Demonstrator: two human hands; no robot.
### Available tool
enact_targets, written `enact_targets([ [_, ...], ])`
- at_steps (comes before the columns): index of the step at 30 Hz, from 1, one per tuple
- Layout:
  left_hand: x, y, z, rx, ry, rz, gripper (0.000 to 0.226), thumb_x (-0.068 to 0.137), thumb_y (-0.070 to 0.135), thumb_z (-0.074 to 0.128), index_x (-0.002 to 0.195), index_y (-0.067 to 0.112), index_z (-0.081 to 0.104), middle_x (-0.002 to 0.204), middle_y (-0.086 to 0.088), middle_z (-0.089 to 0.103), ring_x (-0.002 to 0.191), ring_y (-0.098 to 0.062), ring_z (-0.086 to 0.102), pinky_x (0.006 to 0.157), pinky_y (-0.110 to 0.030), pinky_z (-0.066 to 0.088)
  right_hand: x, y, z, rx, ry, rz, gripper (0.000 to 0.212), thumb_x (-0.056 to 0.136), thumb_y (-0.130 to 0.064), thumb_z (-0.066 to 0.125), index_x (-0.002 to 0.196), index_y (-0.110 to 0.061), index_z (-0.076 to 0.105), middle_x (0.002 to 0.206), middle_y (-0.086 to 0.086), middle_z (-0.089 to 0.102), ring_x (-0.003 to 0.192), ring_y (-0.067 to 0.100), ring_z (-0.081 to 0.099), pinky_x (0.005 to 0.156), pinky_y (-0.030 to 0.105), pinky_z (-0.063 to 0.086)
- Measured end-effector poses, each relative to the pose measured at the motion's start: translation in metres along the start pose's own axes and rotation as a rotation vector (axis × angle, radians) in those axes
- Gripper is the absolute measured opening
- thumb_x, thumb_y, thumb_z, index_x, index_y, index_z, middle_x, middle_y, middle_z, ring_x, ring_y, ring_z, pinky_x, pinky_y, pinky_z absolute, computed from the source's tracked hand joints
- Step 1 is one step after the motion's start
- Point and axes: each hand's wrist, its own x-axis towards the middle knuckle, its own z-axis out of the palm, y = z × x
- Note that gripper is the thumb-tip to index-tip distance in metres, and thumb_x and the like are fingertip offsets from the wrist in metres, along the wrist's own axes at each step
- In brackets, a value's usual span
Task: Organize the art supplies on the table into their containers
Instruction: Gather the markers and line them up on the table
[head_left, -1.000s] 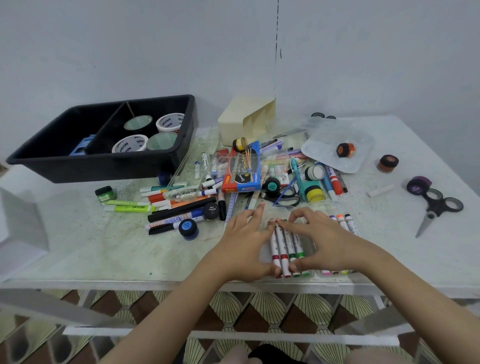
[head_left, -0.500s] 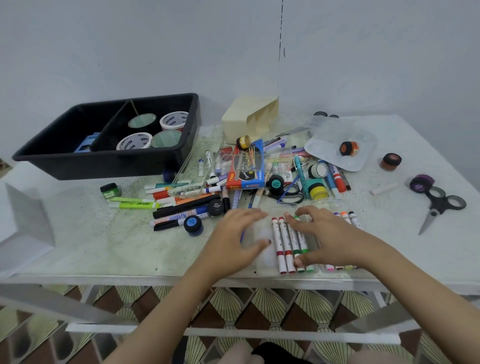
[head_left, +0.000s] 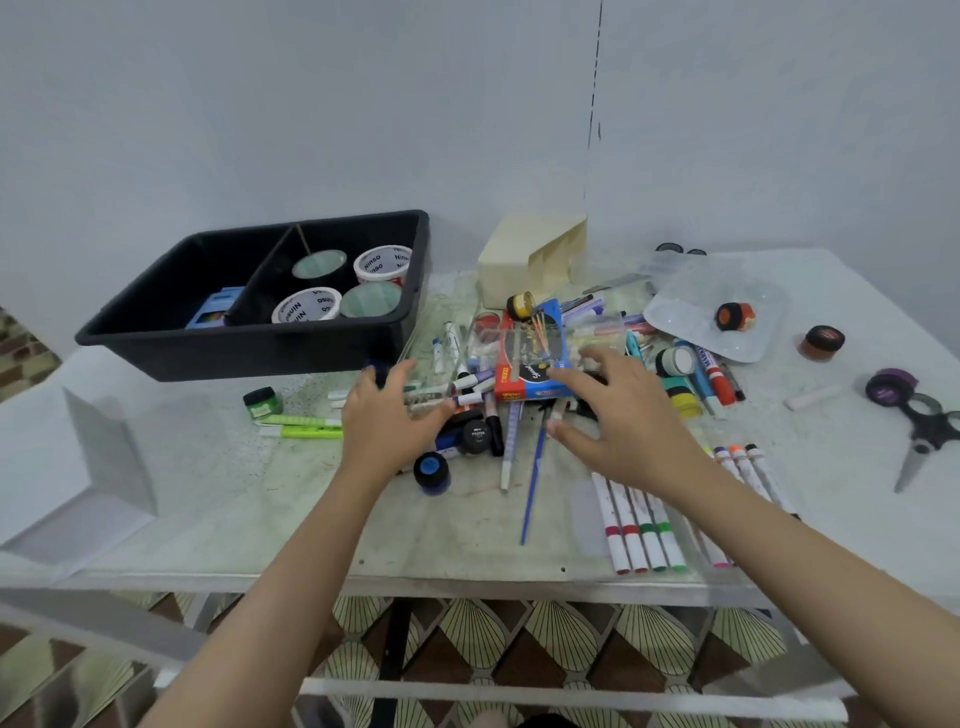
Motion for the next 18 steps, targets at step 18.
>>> enact_targets([
  [18, 0.005, -0.041, -0.012, -0.277, 0.011, 0.188, 0.030, 0.079, 0.037, 0.070, 0.107, 0.026, 0.066, 0.131, -0.006, 0.050, 0.126, -0.022, 0.041, 0.103, -0.039, 0.036, 0.065, -0.009, 0.030, -0.254, -0.173, 0.100, 0.060, 0.087, -0.070, 0.032, 0.143, -0.051, 0.020, 0.157, 0.004, 0.018, 0.144, 0.031, 0.013, 0.110, 0.062, -0.004],
])
